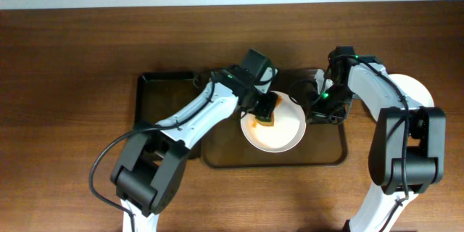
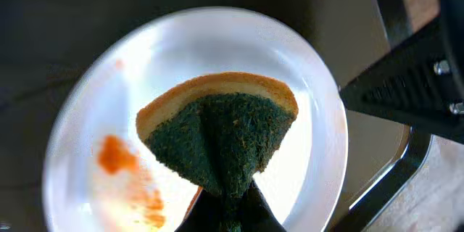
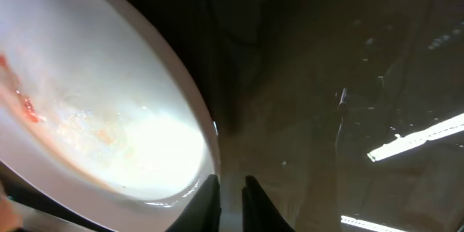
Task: Clean dirty plates on tray and stack at the side
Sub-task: 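Scrub the plate with the sponge while the right gripper holds its rim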
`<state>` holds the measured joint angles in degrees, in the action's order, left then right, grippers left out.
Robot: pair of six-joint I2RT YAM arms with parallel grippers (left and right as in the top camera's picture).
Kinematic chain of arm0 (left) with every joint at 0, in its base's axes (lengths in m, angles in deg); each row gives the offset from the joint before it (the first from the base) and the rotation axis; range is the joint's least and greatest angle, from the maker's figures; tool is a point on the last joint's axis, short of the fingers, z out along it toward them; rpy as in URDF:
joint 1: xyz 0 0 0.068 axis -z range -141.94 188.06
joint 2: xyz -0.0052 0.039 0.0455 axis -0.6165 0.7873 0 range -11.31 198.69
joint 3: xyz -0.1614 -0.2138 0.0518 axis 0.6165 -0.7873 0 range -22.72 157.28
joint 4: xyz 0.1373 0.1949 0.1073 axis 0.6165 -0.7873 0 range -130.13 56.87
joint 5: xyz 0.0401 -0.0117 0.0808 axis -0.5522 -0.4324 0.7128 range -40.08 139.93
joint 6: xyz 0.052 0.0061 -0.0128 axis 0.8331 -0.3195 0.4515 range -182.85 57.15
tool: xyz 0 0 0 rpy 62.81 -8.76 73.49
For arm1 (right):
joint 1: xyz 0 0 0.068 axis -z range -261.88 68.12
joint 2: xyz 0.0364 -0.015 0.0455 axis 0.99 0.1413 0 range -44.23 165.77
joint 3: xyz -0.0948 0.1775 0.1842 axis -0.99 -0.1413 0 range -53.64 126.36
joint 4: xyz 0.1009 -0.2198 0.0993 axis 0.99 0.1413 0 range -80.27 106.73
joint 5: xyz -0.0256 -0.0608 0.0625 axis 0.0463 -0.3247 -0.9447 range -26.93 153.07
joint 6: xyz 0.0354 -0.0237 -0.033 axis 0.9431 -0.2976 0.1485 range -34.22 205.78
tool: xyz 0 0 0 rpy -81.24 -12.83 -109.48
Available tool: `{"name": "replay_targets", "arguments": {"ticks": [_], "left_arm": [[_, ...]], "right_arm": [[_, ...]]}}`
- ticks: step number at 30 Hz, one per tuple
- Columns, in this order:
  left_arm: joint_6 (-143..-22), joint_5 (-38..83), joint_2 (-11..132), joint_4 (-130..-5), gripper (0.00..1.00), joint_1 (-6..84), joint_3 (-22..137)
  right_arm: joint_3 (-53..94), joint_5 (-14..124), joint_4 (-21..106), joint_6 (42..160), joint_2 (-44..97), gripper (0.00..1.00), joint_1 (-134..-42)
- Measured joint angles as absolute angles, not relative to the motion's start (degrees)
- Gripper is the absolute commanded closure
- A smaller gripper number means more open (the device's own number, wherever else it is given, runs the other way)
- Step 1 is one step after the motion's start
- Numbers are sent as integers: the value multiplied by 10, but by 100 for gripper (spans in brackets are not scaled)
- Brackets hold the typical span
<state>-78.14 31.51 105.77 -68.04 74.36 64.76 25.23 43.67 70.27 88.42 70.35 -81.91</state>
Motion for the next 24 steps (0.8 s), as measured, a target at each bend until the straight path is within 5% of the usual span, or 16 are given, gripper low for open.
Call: {"name": "replay_targets", "arguments": {"ticks": [4,7,8,11,24], "left_arm": [[-782,318,1060,-688,100,749,648],[-782,327,1060,-689,100,749,648],[-782,328,1060,-689,100,748,648],[-782,330,1060,-693,100,748,648],[-788,345,1062,-746,100,771,648]], "right_arm": [[252,434,691,883,704,68,-819],[249,434,689,883,704,68,-819],[245,434,686,883,704,70,-819],[220,434,662,882,704,96,-820],[202,425,643,883,704,96,-846]]}}
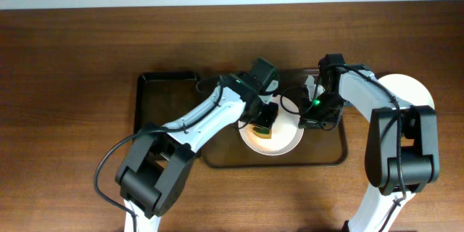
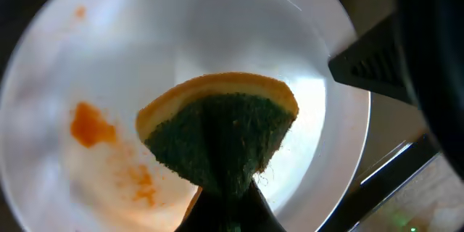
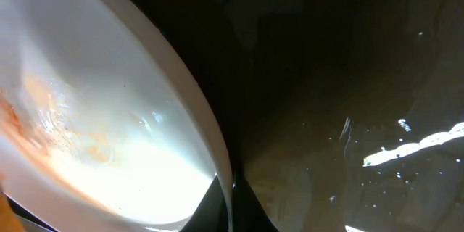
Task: Clean dirty plates on tray and stack at the side
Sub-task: 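Scrub the plate with the sponge while the right gripper holds its rim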
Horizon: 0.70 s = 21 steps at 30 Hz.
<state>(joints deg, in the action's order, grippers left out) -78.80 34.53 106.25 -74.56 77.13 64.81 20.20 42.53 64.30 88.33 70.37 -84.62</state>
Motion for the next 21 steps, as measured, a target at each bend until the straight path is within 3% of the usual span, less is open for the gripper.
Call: {"name": "replay_targets", "arguments": {"ticks": [8,16,21], "left_arm": [[-790,403,1108,-741,100,800,648],[-762,571,1109,-670,100,800,651],[-759,610,1118,-632,100,786,651]], "right_arm": [[202,426,643,885,704,96,-846],[202,424,639,886,704,96,-846],[202,424,639,885,704,96,-846]]}}
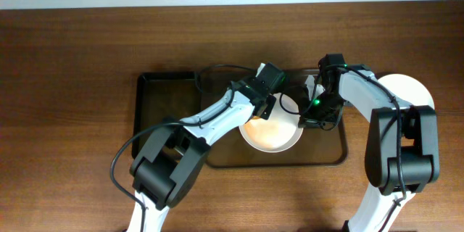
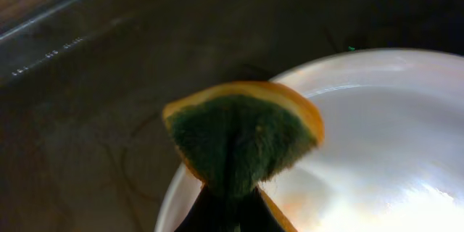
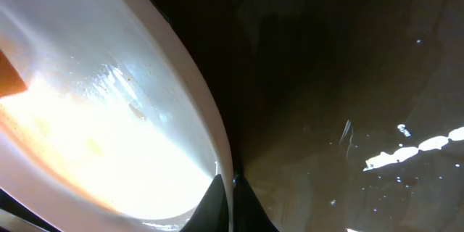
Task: Clean dirty plates on tray and stack at the side
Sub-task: 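Scrub the plate with the sponge while the right gripper holds its rim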
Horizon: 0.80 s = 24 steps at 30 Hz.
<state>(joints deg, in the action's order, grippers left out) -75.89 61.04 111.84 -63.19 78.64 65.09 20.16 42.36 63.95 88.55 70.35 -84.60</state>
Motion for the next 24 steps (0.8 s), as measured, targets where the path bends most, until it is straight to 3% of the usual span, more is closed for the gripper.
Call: {"name": "replay_targets", "arguments": {"ticks": [11,17,24], "left_arm": [[-757,613,1127,-612,100,748,680],[-766,686,1021,-678,100,681,692],[-806,453,1020,-696,100,692,697]], "right_arm": [[202,404,630,889,704,96,-847],[200,414,645,884,704,96,-847],[200,414,645,884,704,96,-847]]}}
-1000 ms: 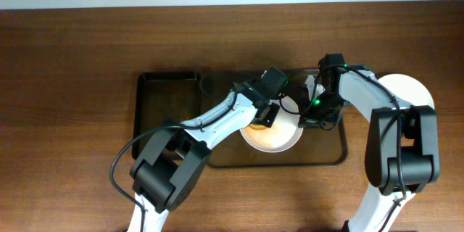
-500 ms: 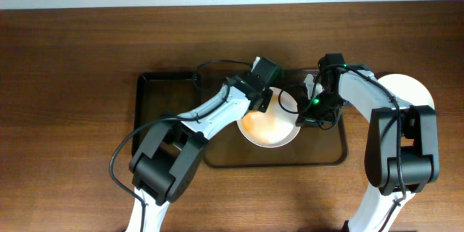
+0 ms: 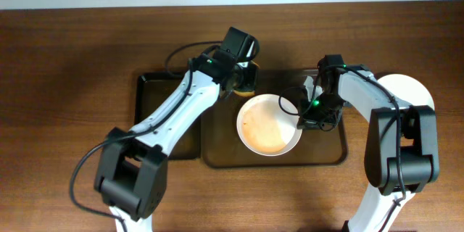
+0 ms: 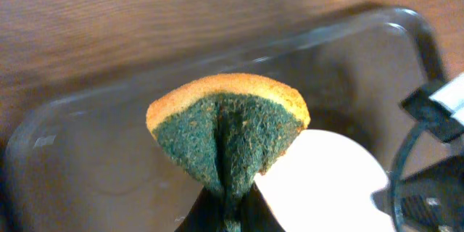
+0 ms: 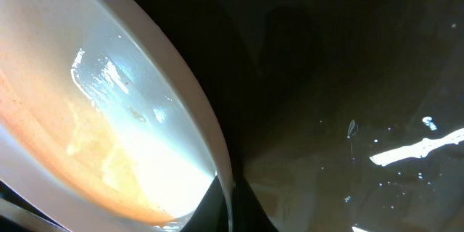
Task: Clean dirty plates on tray and stack at the side
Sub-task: 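Scrub the plate with the sponge while the right gripper holds its rim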
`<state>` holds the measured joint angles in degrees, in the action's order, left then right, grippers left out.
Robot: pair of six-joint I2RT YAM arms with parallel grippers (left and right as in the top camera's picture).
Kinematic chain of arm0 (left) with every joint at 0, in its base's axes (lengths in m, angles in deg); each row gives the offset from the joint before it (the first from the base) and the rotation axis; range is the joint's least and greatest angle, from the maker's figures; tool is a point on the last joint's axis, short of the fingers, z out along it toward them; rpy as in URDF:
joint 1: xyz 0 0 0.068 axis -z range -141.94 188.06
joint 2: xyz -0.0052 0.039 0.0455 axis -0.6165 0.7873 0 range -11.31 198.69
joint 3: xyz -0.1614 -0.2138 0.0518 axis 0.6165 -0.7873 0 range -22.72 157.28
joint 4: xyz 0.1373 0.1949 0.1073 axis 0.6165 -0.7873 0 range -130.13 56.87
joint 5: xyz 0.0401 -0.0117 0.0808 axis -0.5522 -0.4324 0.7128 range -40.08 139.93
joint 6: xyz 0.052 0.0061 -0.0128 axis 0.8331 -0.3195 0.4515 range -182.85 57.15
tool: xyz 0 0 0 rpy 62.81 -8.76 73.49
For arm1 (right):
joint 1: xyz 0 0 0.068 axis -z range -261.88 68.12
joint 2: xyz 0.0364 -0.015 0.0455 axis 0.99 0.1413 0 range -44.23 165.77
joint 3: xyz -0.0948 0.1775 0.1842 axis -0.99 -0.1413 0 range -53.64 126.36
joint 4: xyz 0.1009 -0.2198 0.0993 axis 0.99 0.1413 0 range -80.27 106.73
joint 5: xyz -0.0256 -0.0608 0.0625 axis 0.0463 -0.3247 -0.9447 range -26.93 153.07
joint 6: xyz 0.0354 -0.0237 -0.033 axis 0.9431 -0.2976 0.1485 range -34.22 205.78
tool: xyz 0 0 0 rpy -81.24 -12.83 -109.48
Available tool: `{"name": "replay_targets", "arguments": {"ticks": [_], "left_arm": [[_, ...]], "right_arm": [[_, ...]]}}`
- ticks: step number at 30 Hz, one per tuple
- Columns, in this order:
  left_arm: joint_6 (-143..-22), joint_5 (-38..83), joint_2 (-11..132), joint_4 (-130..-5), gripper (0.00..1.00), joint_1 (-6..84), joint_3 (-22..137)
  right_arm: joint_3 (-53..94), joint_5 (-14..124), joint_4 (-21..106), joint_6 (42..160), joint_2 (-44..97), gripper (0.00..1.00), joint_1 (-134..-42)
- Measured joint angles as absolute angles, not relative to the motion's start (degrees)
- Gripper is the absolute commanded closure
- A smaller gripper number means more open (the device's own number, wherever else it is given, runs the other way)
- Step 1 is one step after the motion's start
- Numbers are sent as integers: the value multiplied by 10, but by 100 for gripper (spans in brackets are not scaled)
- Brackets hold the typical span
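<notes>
A white plate [image 3: 270, 125] smeared pale orange lies in the black tray [image 3: 163, 116]. My right gripper [image 3: 303, 118] is shut on the plate's right rim; in the right wrist view the rim [image 5: 210, 127] runs down between the fingertips [image 5: 228, 206]. My left gripper [image 3: 245, 80] is shut on a folded sponge [image 4: 226, 130], green scourer face with an orange edge, held above the tray's far rim, off the plate. A clean white plate [image 3: 407, 90] sits on the table at the right.
The tray's left half [image 3: 156, 109] holds nothing. Brown wooden table [image 3: 72, 58] surrounds the tray. Both arms reach in over the tray from the near side. A pale wall strip borders the far edge.
My left gripper has gone with the sponge from the plate's far-left rim to above the tray's far edge. The right gripper keeps its hold on the rim.
First the sponge sat on the plate beside orange stains, my right gripper at the rim with a small gap. Then the right gripper was shut on the rim and the sponge lay mid-plate. Later the stains were a faint smear, and now the sponge is off the plate.
</notes>
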<state>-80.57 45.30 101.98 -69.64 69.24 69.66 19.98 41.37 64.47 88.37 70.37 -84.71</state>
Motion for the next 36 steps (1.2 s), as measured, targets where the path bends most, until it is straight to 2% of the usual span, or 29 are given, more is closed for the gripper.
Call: {"name": "replay_targets", "arguments": {"ticks": [5,8,15,19,26,36], "left_arm": [[-822,392,1106,-624,100,718,695],[-824,394,1111,-594,100,738,693],[-824,502,1118,-558,100,787,693],[-824,539,1144,-551,100,783,693],[-824,613,1144,-589,100,776,694],[-827,654,1113,-750,100,749,696]], "right_arm": [[200,414,644,884,704,96,-847],[200,414,644,884,704,96,-847],[200,414,643,884,704,95,-847],[200,414,643,884,704,96,-847],[200,414,643,884,704,95,-847],[200,411,641,883,704,94,-848]]}}
